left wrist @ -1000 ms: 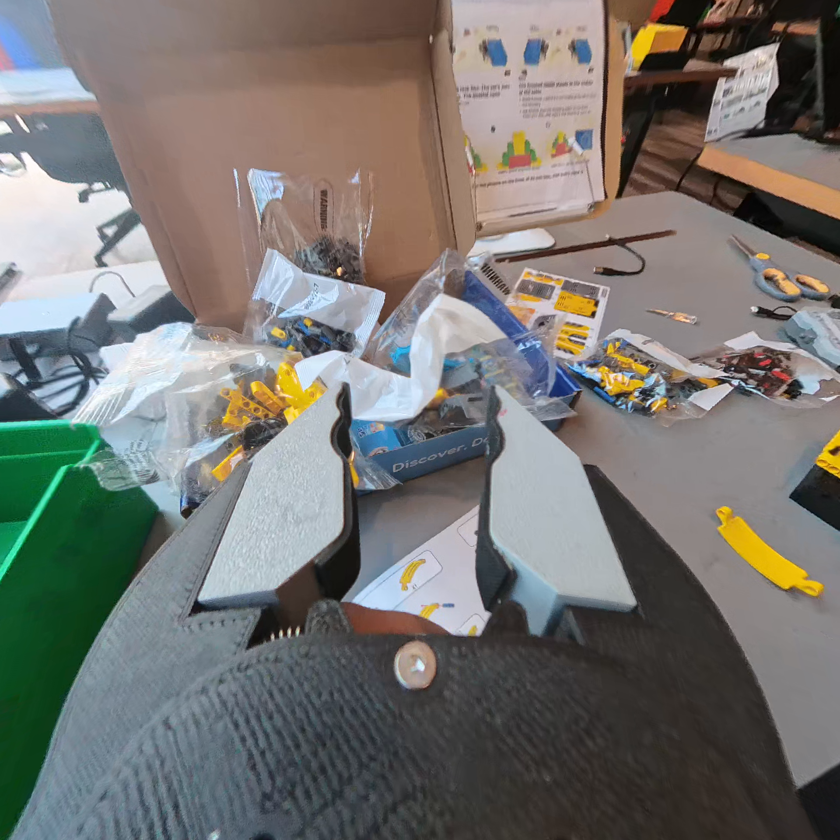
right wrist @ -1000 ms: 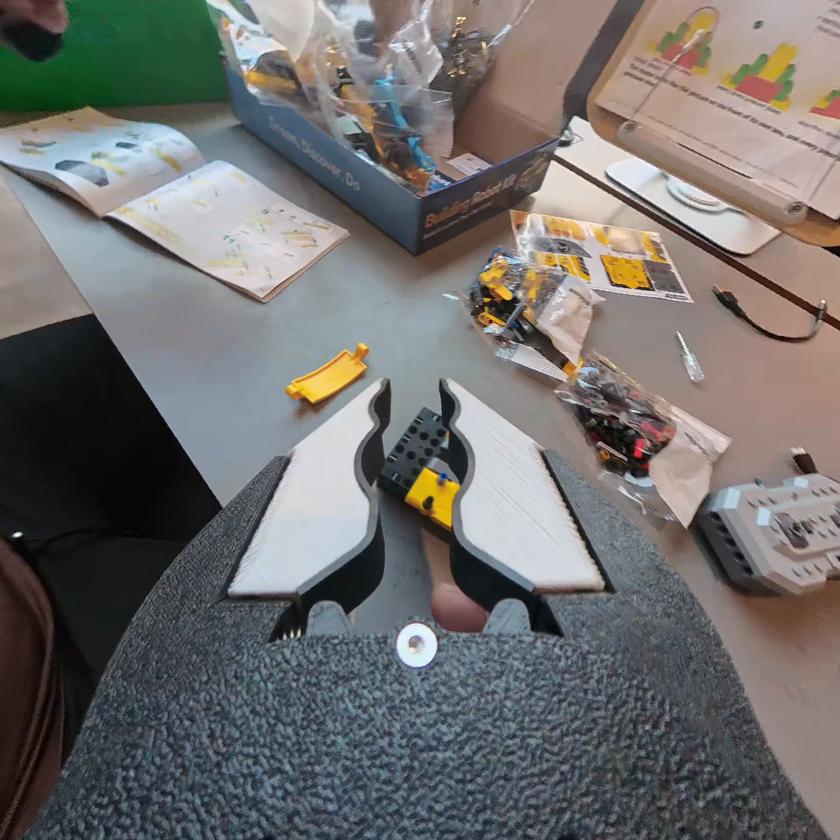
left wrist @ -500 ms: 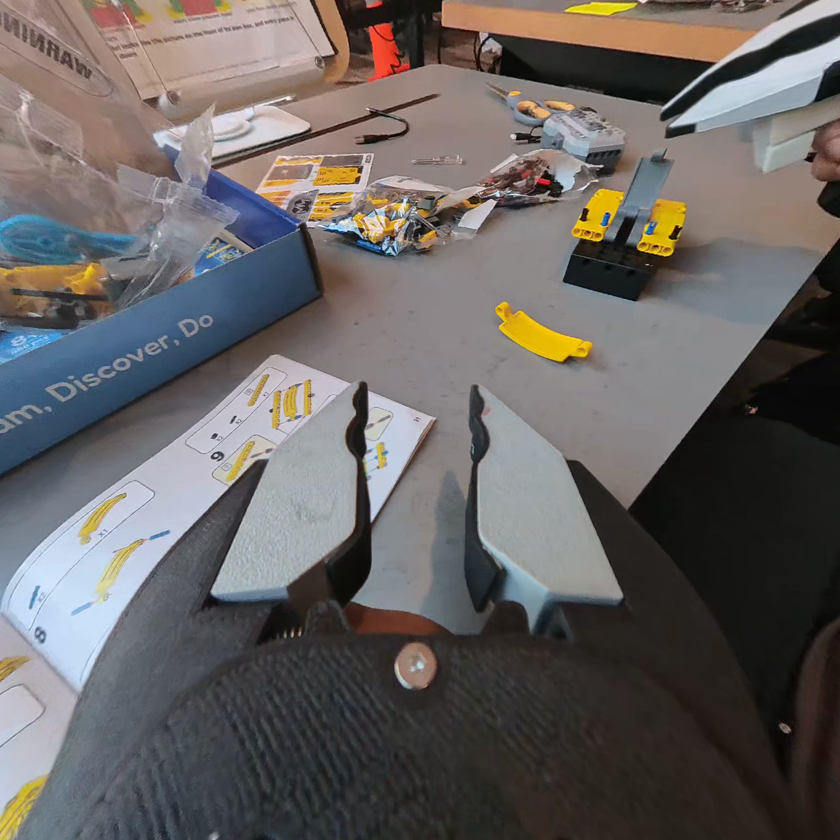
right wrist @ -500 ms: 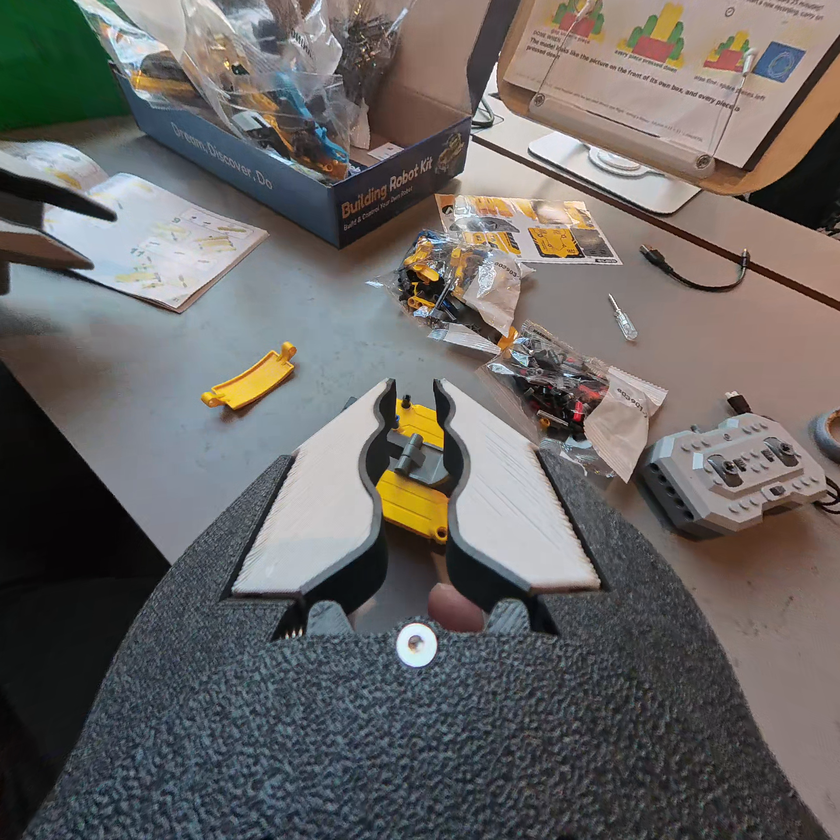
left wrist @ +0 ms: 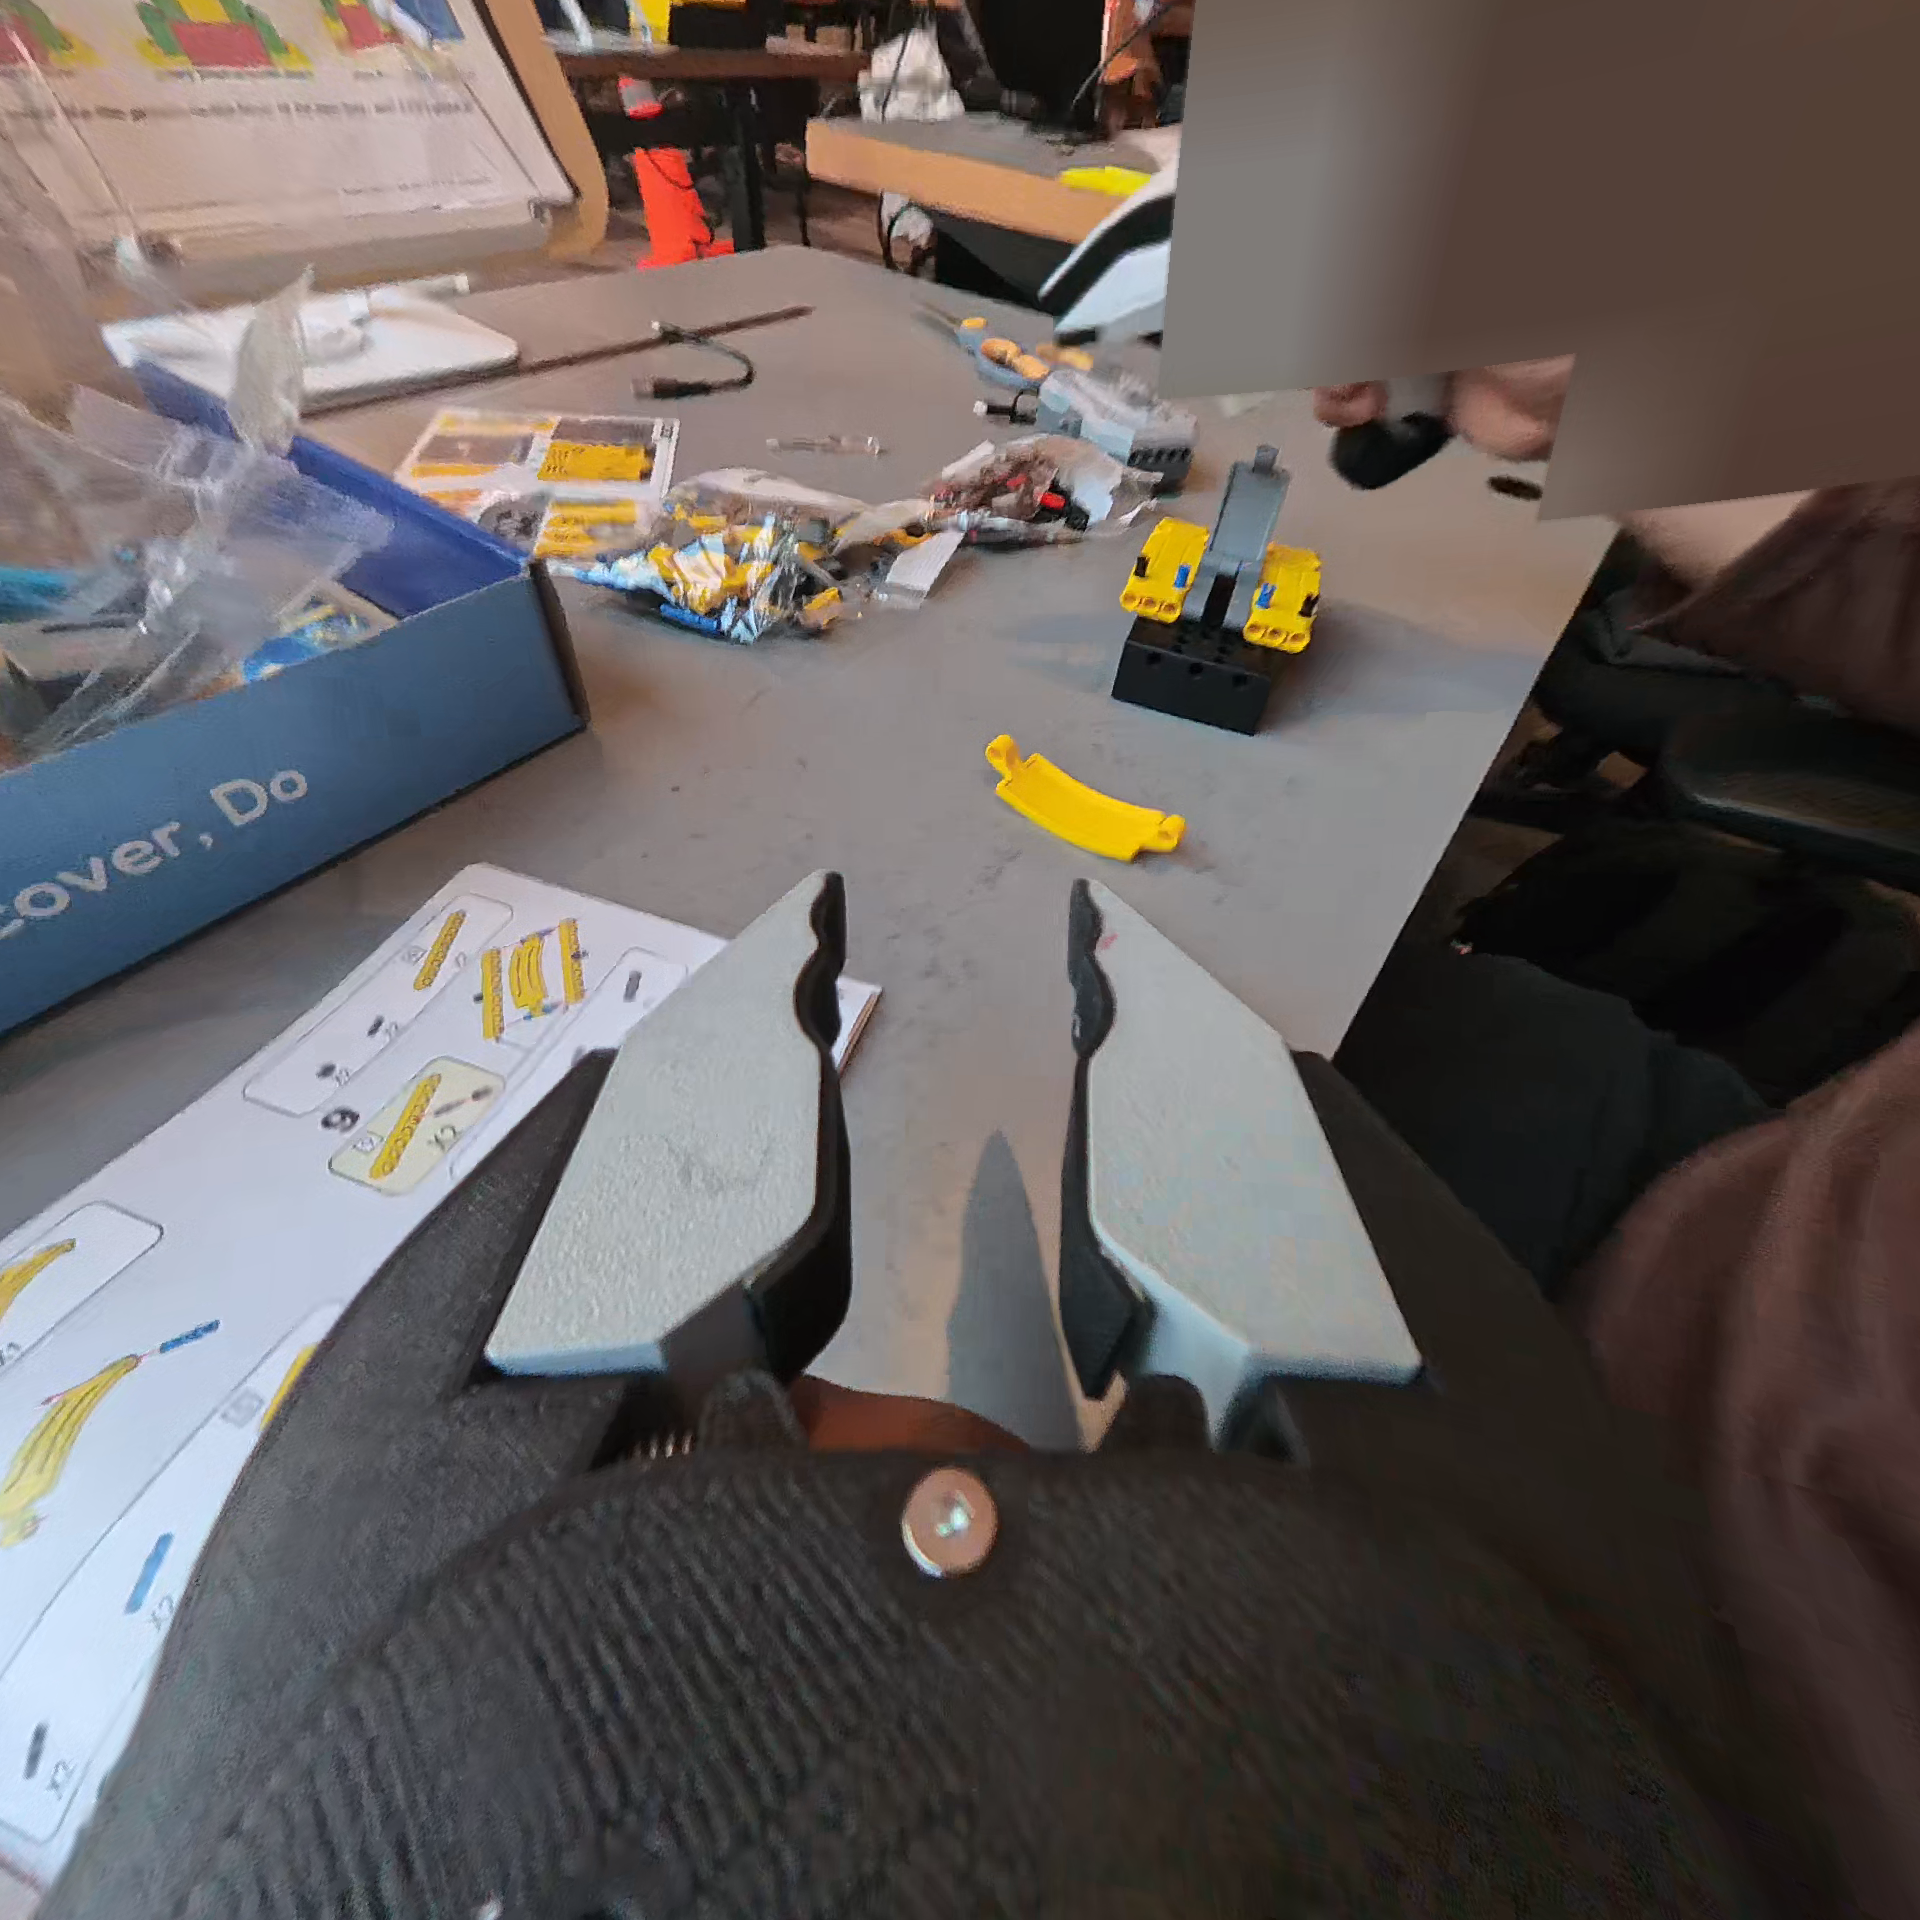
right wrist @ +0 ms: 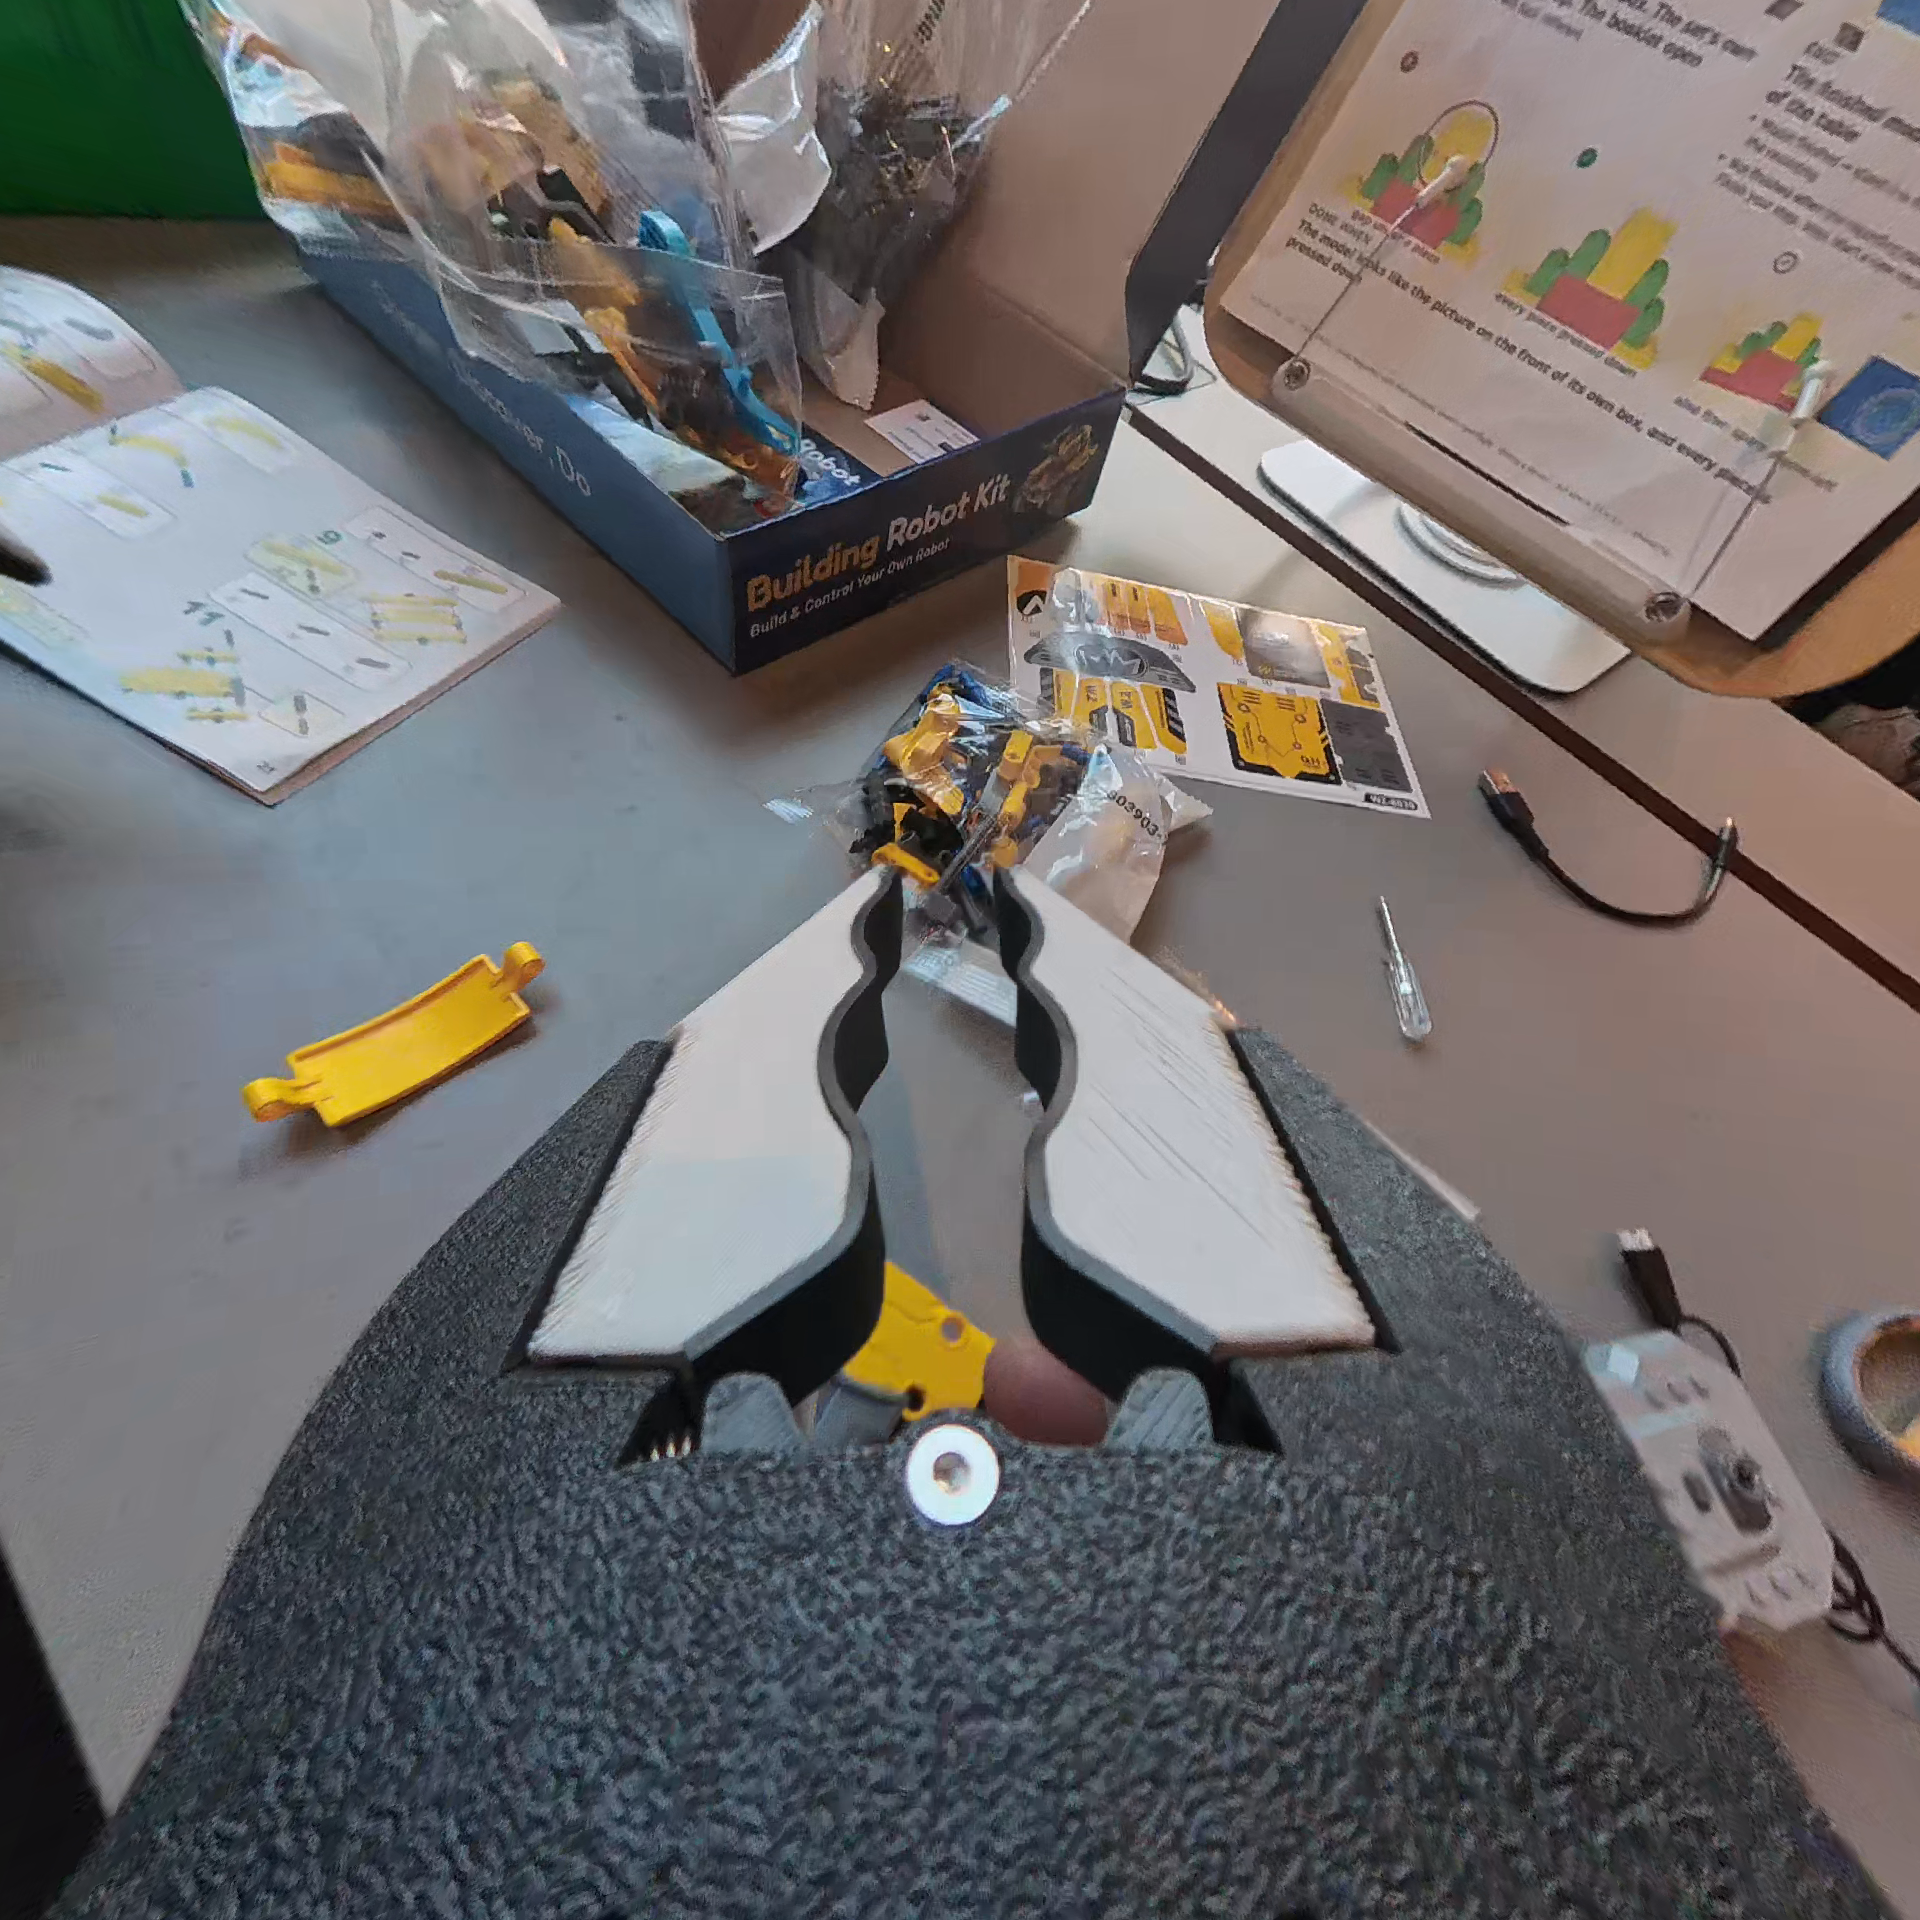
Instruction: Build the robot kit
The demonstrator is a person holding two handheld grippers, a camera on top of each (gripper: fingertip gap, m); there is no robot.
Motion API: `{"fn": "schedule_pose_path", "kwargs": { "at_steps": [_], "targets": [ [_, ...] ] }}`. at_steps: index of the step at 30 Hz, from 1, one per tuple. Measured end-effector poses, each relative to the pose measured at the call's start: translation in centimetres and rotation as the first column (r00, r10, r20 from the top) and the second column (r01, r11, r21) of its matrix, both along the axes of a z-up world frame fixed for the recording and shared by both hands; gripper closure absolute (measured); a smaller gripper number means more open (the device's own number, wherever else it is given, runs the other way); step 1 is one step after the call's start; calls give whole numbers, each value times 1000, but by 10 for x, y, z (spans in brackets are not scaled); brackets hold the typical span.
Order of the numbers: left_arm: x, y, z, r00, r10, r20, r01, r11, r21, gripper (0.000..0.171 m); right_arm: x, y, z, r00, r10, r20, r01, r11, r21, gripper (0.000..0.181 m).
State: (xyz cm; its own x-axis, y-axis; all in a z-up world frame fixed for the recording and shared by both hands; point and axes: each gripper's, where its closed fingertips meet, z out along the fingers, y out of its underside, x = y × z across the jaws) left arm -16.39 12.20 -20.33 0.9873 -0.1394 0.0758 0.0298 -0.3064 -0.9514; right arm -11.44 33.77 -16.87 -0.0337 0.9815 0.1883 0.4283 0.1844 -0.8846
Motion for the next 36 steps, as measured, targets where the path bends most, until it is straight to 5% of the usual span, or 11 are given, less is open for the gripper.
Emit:
{"fn": "schedule_pose_path", "kwargs": {
  "at_steps": [3, 14, 24, 30, 36],
  "targets": [
    [5, 9, 17, 999, -41, 2, 41, 995, 88, 134, -26, 7, -2, 996, 86, 18, -87, 996, 15, 159],
    [23, 73, 12, 973, -216, -79, 219, 975, 25, 120, -74, 26, -15, 980, 189, 59, -194, 977, 94, 156],
    [-22, 148, 32, 979, 2, -205, -15, 998, -63, 123, -89, 3, -20, 956, 272, 114, -285, 950, 126, 164],
    [-55, 194, 18, 994, 25, -104, -42, 985, -166, 118, -84, 5, -27, 959, 266, 93, -273, 959, 75, 181],
    [-59, 211, 4, 999, 13, -43, -21, 981, -195, 114, -60, -5, -62, 899, 359, 251, -383, 923, 50, 181]
  ]
}}
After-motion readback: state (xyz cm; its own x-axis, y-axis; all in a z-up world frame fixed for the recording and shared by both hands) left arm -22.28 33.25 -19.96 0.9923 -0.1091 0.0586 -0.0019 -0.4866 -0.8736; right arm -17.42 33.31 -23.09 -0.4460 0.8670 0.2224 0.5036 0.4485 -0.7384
